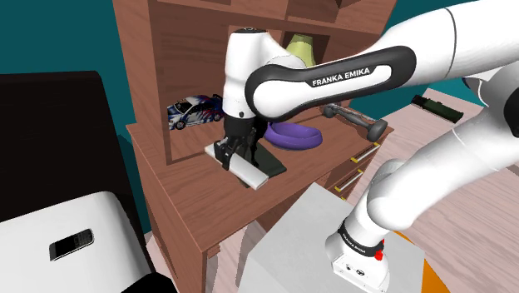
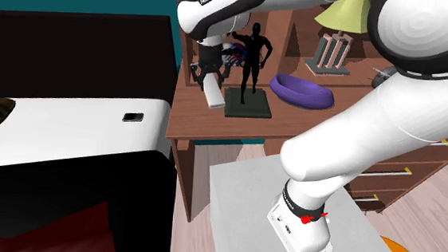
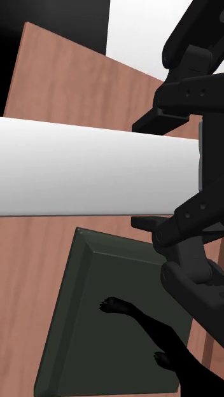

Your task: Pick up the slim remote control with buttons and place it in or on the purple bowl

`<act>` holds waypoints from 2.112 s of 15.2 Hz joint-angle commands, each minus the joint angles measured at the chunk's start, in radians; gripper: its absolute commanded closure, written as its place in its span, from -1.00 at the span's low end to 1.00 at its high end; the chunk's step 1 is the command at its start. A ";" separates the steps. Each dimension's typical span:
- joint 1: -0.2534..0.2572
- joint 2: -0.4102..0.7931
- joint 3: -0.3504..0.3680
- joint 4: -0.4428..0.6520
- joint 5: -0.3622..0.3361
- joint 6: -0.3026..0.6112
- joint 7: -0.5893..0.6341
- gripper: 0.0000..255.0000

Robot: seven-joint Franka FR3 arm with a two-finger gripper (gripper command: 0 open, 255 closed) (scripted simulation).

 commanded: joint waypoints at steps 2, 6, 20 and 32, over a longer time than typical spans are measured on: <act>-0.001 -0.015 -0.008 0.029 0.001 -0.043 -0.005 1.00; -0.002 -0.028 -0.016 0.072 0.000 -0.099 -0.008 1.00; -0.084 -0.149 -0.242 -0.018 -0.062 -0.144 -0.288 1.00; -0.194 -0.111 -0.481 0.008 -0.176 -0.134 -0.573 1.00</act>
